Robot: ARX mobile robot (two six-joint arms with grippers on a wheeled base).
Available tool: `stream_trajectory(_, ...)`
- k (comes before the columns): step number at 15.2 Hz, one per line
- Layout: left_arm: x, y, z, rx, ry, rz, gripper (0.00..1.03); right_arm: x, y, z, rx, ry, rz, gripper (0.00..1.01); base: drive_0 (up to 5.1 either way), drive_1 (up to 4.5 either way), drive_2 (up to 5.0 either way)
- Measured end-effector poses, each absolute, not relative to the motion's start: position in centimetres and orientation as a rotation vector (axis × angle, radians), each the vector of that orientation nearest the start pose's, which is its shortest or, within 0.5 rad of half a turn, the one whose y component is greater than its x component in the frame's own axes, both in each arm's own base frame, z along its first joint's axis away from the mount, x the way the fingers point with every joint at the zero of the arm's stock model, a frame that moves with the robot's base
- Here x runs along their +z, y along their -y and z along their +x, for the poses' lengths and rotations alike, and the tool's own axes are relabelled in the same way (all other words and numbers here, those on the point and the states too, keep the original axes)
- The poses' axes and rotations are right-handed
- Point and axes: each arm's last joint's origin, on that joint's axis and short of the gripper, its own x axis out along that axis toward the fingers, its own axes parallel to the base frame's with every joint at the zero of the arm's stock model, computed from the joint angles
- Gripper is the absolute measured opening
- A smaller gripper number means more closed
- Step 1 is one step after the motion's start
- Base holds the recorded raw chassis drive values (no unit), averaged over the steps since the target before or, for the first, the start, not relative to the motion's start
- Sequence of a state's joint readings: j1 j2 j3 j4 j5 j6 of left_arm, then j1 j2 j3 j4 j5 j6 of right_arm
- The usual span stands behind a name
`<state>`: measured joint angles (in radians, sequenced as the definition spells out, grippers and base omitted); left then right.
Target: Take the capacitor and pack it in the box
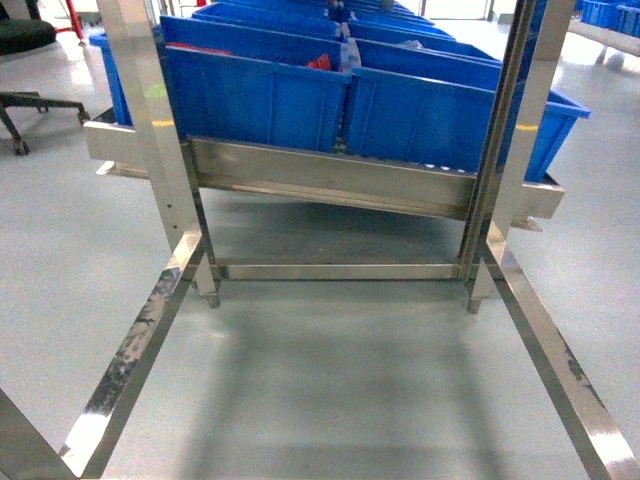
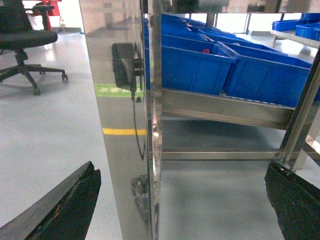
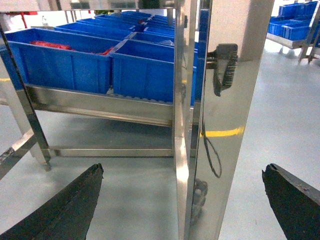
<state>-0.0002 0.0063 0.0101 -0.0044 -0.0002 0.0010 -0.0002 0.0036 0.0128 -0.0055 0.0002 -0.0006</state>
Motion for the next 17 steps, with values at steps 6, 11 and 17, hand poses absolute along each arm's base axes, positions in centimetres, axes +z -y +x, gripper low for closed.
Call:
stream_trajectory(6,16.6,0.0,9.75,0.0,-0.001,0.001,0.98,16.7,0.0,9.72,0.0,0.004,0.0,0.98,0.3,0.33,0.3)
stream_trajectory(11,16.6,0.0,9.75,0.0,-0.001,0.001,0.98,16.71,0.0,9.71,0.0,0.004,0.0,0.98,0.3,0.33,0.3)
stream_trajectory(17,16.58,0.0,9.75,0.0,-0.003,0.001,0.98,16.7,0.0,9.72,0.0,0.003,-0.001,0.98,0.3,0.28,0.3)
